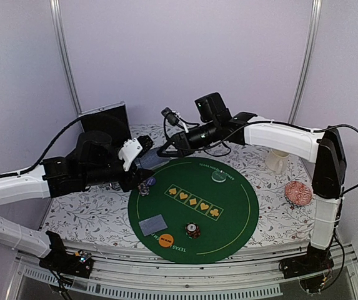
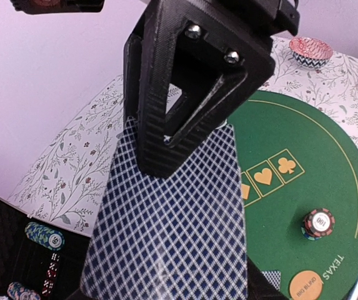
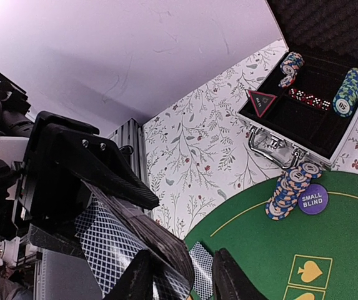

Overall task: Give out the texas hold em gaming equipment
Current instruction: Pick up the poker card from the face-down deck piles.

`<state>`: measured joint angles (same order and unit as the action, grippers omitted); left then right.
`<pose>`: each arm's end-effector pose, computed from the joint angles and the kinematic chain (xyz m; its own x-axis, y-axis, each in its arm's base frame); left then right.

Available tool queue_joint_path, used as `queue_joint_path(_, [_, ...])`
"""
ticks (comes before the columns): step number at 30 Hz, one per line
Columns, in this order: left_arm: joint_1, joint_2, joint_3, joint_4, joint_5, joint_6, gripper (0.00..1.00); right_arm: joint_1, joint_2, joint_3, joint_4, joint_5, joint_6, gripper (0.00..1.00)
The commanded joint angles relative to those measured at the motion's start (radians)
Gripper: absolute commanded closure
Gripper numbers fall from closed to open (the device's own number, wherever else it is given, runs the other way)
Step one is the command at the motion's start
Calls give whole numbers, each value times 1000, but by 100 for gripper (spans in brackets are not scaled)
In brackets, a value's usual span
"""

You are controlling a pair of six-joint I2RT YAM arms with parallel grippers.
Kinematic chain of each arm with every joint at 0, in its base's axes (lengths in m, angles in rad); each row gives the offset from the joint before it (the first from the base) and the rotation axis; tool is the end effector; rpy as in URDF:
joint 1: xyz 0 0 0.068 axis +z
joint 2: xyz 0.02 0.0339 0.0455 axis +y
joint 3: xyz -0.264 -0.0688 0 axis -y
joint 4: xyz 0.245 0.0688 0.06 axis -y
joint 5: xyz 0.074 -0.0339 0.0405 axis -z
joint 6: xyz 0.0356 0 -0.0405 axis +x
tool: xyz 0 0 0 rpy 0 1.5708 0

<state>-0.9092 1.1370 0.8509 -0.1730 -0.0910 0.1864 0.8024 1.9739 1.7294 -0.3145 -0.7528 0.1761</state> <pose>0.1618 -0.2025 0.2930 -0.1312 0.4689 -0.8735 0.7734 0.5996 0.2057 0.3026 0.3481 0.3022 -0.5254 -0.3596 -0.7712 -0.8486 0.1558 0.5055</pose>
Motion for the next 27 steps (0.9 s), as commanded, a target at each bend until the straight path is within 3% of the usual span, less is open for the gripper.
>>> queue_joint_path(1, [-7, -7, -3, 47, 17, 12, 52, -13, -41, -6, -40, 44, -18, 72])
queue_joint_path(10, [-7, -1, -3, 47, 8, 13, 52, -12, -67, -3, -79, 65, -35, 96])
queue_joint_path(21, [-7, 0, -4, 48, 2, 14, 52, -57, -133, 13, -116, 55, -55, 98])
queue_joint_path(27, [-7, 3, -2, 46, 2, 13, 52, -92, -202, 7, -36, -21, -58, 98])
